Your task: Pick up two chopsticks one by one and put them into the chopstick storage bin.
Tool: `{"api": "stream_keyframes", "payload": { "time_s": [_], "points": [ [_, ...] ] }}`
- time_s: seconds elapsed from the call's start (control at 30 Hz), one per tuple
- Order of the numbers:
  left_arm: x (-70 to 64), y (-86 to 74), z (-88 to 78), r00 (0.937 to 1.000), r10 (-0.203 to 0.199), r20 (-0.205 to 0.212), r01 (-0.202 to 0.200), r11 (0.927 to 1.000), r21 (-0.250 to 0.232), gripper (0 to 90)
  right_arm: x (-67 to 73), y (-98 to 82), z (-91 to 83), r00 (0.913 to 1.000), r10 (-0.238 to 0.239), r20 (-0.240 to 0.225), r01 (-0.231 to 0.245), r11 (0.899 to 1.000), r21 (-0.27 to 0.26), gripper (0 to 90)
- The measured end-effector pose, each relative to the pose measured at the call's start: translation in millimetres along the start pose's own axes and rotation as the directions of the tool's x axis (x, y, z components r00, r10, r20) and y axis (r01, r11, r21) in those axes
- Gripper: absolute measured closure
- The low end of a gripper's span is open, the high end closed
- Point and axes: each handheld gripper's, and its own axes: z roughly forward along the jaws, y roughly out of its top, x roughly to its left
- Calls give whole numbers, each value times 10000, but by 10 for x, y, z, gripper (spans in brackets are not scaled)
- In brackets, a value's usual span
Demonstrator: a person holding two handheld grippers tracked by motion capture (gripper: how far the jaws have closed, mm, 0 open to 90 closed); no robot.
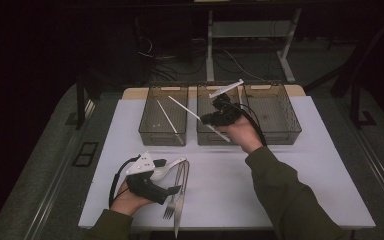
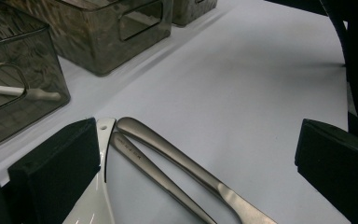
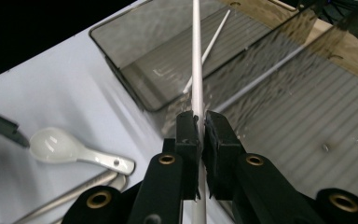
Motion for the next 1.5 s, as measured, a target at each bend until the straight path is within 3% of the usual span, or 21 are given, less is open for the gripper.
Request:
{"api": "stream_keyframes", "payload": {
  "time_s": [0.87, 1.07, 1.5],
  "points": [
    [-2, 1, 3, 10000, 73, 66, -72, 10000, -66, 0, 13, 676, 747, 9976, 442, 534, -465, 9980, 423, 842],
    [-6, 2, 0, 9999, 31, 103, -30, 10000, -90, 0, 23, 760, 1001, 9952, 622, 757, -675, 9952, 706, 842],
    [-6, 8, -1, 9998, 50, 192, -48, 10000, -85, 0, 4, 776, 1273, 9888, 996, 1108, -1130, 9860, 1223, 841]
  ]
}}
